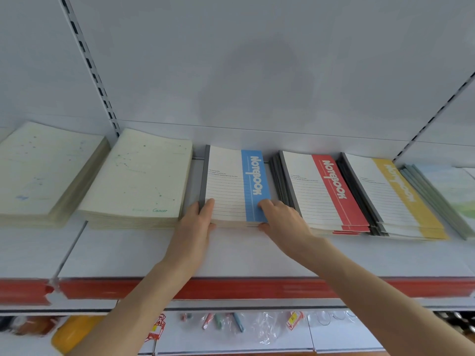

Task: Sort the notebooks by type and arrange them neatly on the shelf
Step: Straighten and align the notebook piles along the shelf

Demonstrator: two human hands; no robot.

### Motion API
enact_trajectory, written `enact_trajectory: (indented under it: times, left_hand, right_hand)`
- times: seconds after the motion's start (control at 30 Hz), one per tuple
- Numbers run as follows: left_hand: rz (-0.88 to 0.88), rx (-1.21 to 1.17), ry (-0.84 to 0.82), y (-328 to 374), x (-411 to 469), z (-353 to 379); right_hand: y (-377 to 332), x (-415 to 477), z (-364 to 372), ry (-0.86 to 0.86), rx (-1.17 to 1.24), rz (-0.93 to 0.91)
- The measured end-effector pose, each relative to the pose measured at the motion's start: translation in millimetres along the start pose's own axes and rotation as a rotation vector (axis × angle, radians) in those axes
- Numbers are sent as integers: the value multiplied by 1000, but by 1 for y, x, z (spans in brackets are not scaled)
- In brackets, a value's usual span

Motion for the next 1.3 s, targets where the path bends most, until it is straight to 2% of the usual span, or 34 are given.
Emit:
enact_trajectory:
  times: [0.27, 0.47, 0.77, 1.3]
  left_hand:
    - [-8, -39, -3, 1, 0, -8]
    - [-33, -45, 25, 5, 3, -6]
    - [-18, -52, 9, -1, -5, -6]
    - [-47, -62, 23, -2, -2, -7]
  right_hand:
    - [0, 2, 3, -31, -68, -66]
    - [4, 2, 9, 25, -85, -77]
    - [6, 3, 1, -42, 52, 23]
    - [5, 2, -3, -9, 122, 81]
Point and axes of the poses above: each hand's wrist, its own x-axis towards the middle knuckle, its own z-axis out of the palm, y = z × x, the point moved 2 cm from there along x, towards the middle knuckle, and after that the axes turned 10 degrees about -z, right-handed, at the moved point
